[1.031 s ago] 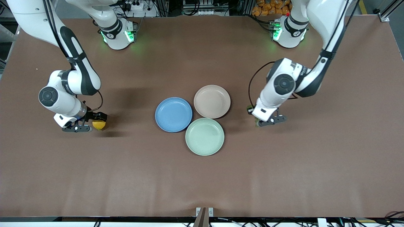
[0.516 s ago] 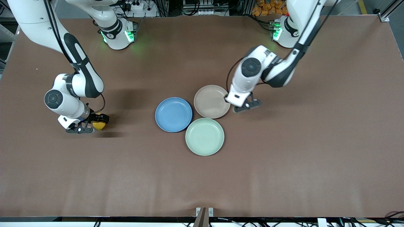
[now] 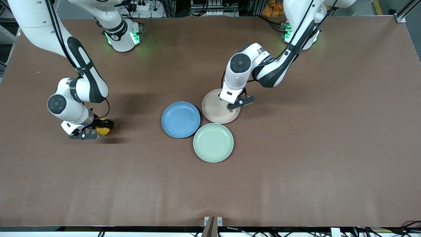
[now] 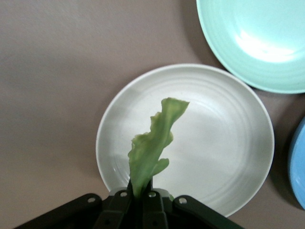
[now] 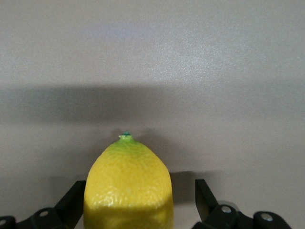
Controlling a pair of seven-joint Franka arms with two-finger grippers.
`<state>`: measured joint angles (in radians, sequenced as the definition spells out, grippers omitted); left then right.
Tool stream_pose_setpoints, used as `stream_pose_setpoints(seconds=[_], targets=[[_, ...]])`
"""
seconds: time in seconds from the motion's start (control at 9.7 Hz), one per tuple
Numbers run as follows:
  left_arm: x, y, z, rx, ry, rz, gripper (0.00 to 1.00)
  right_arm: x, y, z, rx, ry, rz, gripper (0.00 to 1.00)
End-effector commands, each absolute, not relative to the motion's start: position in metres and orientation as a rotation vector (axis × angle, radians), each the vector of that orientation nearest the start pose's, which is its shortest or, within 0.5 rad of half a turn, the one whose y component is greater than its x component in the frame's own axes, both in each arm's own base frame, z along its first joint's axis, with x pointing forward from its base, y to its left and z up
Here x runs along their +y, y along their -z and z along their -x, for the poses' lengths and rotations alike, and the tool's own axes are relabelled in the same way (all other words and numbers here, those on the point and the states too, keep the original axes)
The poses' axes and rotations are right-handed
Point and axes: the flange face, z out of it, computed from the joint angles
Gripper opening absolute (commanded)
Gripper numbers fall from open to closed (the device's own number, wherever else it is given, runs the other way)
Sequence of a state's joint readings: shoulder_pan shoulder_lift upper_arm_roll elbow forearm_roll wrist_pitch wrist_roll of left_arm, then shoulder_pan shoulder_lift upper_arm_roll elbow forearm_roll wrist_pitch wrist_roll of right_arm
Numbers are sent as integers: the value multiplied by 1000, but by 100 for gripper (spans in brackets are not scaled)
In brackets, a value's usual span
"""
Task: Place lemon and lettuce in plates
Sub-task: 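Carry the lettuce onto the beige plate with the left gripper, then open the left gripper and lift it away while the right gripper grasps the lemon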
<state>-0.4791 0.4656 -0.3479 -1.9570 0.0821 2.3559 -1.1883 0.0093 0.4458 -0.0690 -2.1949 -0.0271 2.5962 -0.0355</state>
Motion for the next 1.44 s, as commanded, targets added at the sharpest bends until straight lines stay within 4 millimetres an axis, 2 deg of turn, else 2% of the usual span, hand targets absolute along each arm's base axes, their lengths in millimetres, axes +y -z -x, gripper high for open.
stream_pose_setpoints(seconds=[0.0, 0.1, 0.52, 0.62, 0.83, 1.03, 1.34], targets=[[-460, -239, -419, -547, -166, 3109, 35, -35, -168, -549, -27, -49, 3176, 100], [-467, -234, -411, -498, -158, 3106, 99, -36, -166, -549, -25, -51, 3176, 100], [-463, -238, -415, -511, -147, 3097, 100, -35, -156, -549, -27, -20, 3178, 100], [-457, -241, -422, -511, -126, 3095, 100, -35, -156, -549, -27, -22, 3178, 98], [-430, -248, -448, -498, -49, 3059, 100, -34, -155, -549, -27, -29, 3177, 73], [-396, -254, -478, -498, 31, 3027, 100, -33, -154, -548, -26, -41, 3177, 58], [-367, -263, -510, -433, 52, 3042, 100, -33, -155, -548, -26, -51, 3177, 43]])
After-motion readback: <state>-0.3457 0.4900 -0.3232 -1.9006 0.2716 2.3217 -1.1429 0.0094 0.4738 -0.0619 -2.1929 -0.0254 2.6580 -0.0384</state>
